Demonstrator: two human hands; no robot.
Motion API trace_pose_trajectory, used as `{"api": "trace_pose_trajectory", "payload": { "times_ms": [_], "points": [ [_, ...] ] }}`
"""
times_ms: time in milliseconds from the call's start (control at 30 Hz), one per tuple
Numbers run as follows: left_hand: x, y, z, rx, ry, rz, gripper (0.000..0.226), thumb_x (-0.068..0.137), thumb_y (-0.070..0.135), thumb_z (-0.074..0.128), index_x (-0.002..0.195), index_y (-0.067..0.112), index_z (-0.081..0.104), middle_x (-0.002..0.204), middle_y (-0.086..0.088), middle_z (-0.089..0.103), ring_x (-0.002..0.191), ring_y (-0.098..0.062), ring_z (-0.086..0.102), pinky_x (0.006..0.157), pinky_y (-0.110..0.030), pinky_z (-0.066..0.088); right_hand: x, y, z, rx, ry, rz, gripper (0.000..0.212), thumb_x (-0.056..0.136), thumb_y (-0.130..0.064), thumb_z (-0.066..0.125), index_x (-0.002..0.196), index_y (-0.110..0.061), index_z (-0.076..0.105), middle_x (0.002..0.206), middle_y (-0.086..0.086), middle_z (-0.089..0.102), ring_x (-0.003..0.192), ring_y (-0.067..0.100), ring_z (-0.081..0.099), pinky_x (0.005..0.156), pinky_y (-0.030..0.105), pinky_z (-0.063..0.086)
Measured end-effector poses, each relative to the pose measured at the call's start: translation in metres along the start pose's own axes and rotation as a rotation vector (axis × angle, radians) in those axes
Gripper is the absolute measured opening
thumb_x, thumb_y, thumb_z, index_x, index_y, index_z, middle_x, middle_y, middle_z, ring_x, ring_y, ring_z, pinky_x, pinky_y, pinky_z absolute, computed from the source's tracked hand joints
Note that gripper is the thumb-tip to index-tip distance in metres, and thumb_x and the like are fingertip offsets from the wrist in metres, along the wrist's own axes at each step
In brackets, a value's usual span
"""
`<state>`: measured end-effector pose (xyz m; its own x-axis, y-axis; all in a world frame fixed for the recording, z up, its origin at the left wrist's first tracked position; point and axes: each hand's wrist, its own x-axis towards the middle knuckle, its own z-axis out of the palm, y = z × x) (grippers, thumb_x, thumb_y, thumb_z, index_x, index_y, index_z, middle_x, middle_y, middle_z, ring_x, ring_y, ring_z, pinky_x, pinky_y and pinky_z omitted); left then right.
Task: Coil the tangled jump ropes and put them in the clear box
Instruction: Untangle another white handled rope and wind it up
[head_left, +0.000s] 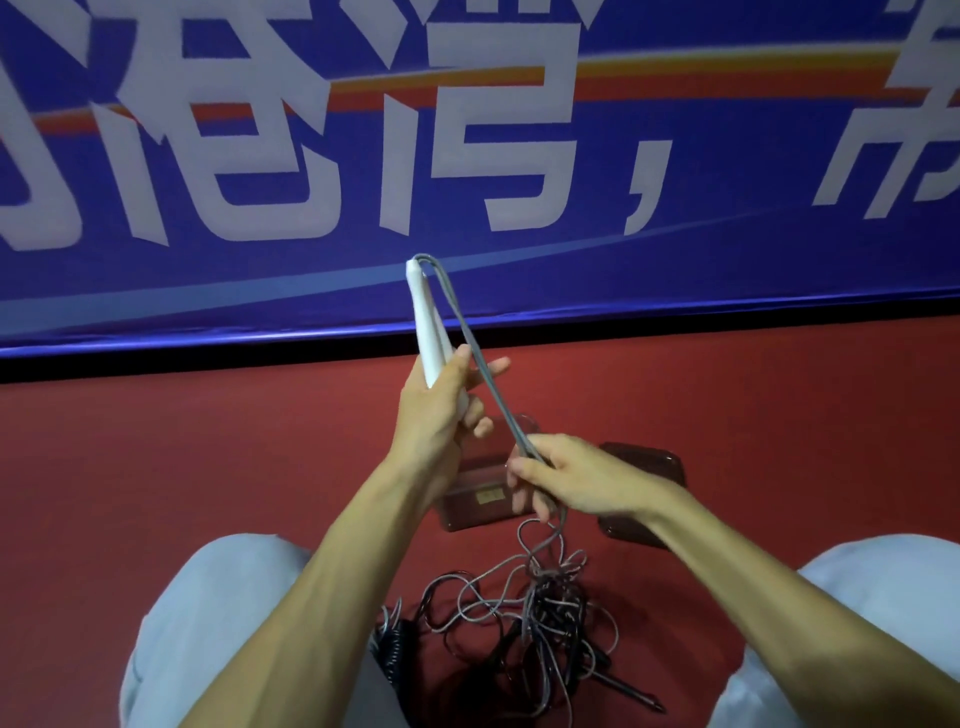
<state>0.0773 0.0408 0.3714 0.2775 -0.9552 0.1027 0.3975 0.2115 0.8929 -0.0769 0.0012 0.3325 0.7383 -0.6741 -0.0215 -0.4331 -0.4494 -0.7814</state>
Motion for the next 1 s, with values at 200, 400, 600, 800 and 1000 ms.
{"api": "trace_pose_trajectory", "payload": {
  "times_ms": [200,400,600,800,1000],
  "points": [
    [0.006,-0.003,-0.011,0.083,0.062,-0.003,0.016,0.099,0.030,0.053,0.094,0.016,0.047,0.071,-0.003,0.060,0.043,-0.008,0.034,0.038,-0.019,0.031,-0.007,0.005,-0.007,-0.169,-0.111,0.097,0.018,0.100,-0.026,0.049,0.084,-0.021,0.050,0.069,-0.001,0.063,0.080,0.014,0.072,0.078,0.037,0.055],
    [0.014,-0.008,-0.025,0.680,0.143,0.173,0.024,0.096,0.038,0.056,0.085,0.019,0.047,0.068,-0.001,0.050,0.052,-0.014,0.041,0.050,-0.029,0.034,-0.018,-0.002,-0.017,-0.388,-0.157,0.079,0.018,0.100,-0.028,0.048,0.084,-0.024,0.056,0.074,-0.003,0.068,0.070,0.007,0.065,0.071,0.025,0.048],
    [0.010,-0.016,-0.033,1.472,-0.004,0.119,0.044,0.094,0.058,0.045,0.095,0.014,0.042,0.078,-0.003,0.054,0.070,-0.032,0.047,0.059,-0.039,0.032,-0.030,-0.009,-0.035,-0.290,0.129,-0.064,0.010,0.096,-0.023,0.056,0.094,-0.020,0.064,0.058,-0.002,0.064,0.053,0.005,0.061,0.058,0.017,0.045],
    [0.004,-0.028,-0.020,1.553,-0.358,-0.058,0.058,0.096,0.063,0.018,0.065,0.021,0.042,0.073,-0.007,0.057,0.075,-0.033,0.053,0.068,-0.037,0.038,-0.030,0.002,-0.052,-0.296,0.455,-0.138,0.005,0.085,-0.026,0.071,0.081,-0.024,0.074,0.072,-0.011,0.069,0.070,0.005,0.061,0.071,0.030,0.048],
    [-0.019,-0.021,-0.001,1.670,-0.578,0.248,0.058,0.090,0.067,0.015,0.076,0.022,0.050,0.066,-0.001,0.054,0.067,-0.028,0.051,0.061,-0.037,0.035,-0.034,0.006,-0.063,-0.341,0.696,0.100,0.043,0.067,-0.057,0.074,0.050,-0.022,0.057,0.042,-0.014,0.047,0.047,0.009,0.039,0.052,0.029,0.034]
  ]
}}
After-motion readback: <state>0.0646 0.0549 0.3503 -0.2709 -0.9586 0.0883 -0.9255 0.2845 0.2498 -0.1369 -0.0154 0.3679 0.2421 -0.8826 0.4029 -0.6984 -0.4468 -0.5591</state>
